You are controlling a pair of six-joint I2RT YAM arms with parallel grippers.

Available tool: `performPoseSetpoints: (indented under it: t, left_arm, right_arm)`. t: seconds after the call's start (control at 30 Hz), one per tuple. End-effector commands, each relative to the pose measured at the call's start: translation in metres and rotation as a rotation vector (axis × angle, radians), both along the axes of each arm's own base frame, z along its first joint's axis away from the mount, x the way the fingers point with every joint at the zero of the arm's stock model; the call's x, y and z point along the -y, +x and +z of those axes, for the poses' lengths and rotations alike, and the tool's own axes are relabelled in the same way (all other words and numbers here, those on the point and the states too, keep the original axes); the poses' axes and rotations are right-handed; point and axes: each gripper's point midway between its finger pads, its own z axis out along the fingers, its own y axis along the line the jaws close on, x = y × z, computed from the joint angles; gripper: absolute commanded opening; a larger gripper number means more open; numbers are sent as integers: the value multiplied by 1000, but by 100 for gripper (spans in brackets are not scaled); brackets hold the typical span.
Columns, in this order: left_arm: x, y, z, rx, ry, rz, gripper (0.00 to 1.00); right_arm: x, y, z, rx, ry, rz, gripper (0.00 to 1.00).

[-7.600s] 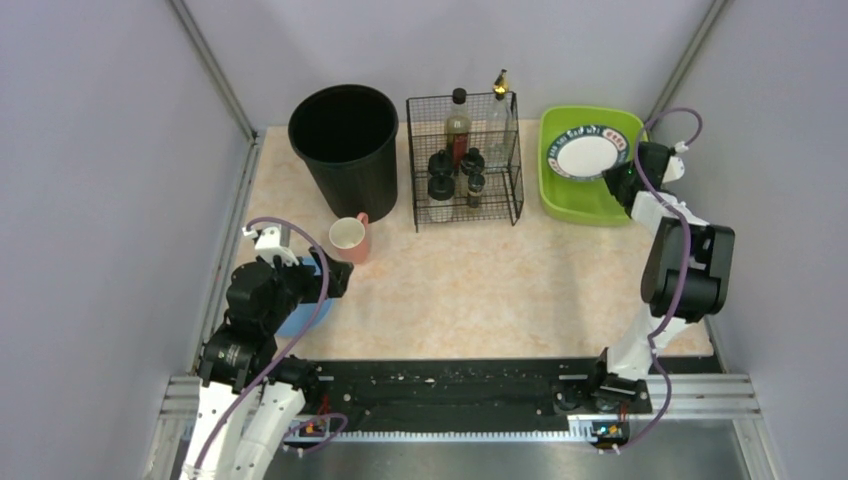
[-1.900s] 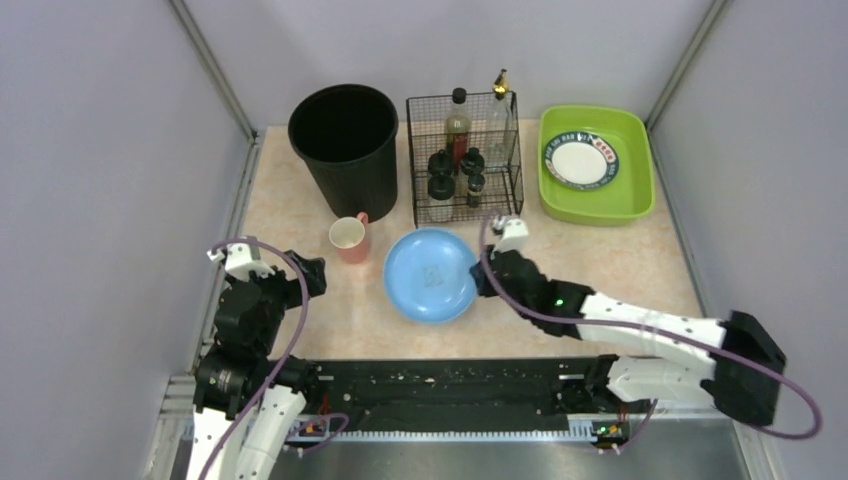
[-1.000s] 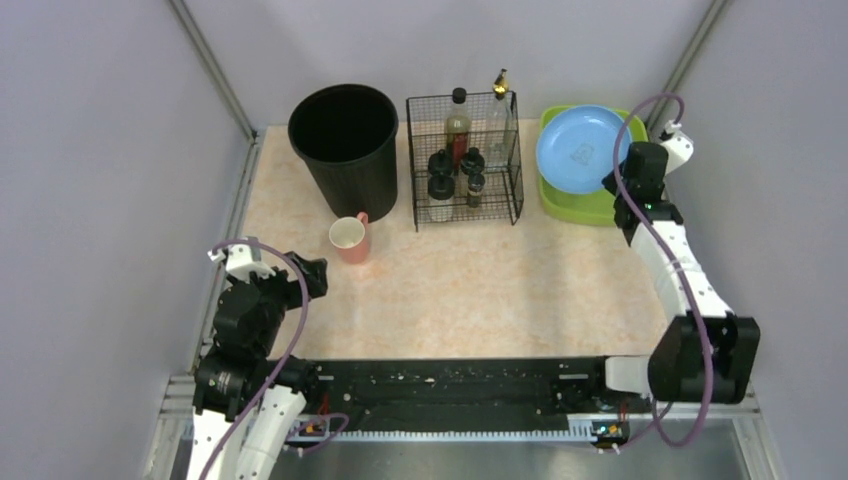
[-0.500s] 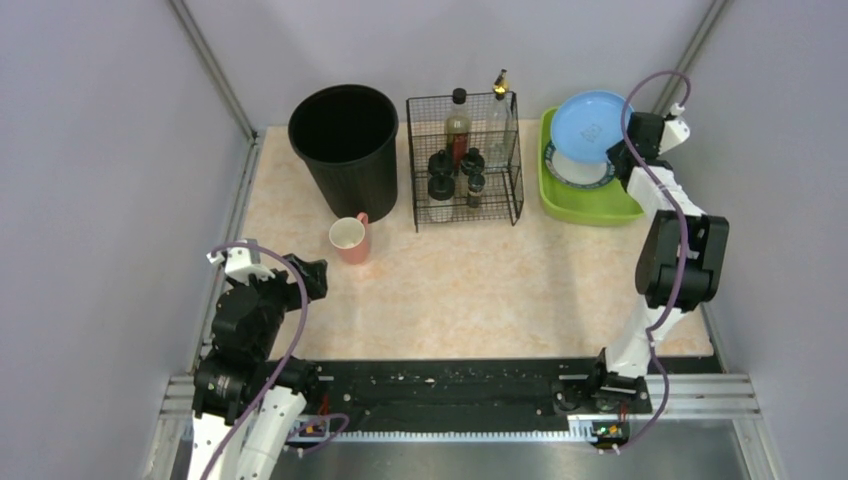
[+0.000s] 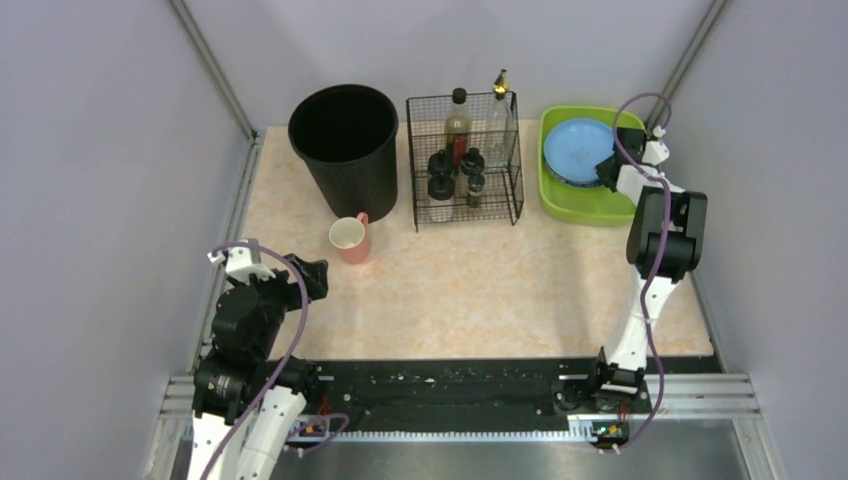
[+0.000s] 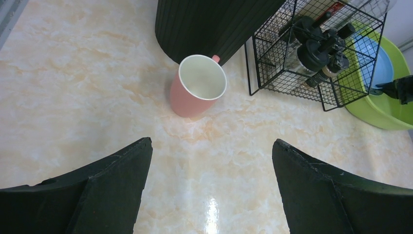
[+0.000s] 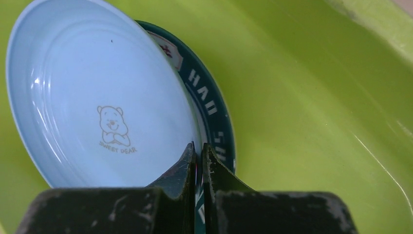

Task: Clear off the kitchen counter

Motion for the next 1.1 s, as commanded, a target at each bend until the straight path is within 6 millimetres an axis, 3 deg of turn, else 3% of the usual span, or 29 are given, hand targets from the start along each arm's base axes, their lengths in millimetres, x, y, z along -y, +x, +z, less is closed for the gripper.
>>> performPoseSetpoints:
  t: [0.0,0.03,0.07,0.17,0.3,0.47,0.83,0.97,1.07]
  left_arm:
    - [2,5,11,41,2,-11,98]
    - [2,5,11,41,1,-12,98]
    - [2,5,11,41,1,-12,98]
    - [2,5,11,41,1,-12,98]
    - [2,4,11,44,1,-12,98]
    - [3,4,12,51,-2,-17,98]
    - [4,1,16,71,-7,-23,98]
    - [4,1,16,69,-7,-26,98]
    - [4,0,16,70,-8,-26,97]
  right_arm:
    - [3,17,6,54,50,-13,0]
    - [3,17,3,49,56,-12,0]
    - [2,18,0,45,63,-9,7]
    - [-3,20,-2,38,83,16,38]
    - [-3,15,19,65,69,25,55]
    - [-6,5,60,81,26,81,58]
    - [-23,-47,123,154,-26,143,58]
    - [-45,-62,141,200,-29,228,58]
    - [-85,-73,161,265,-10,370,58]
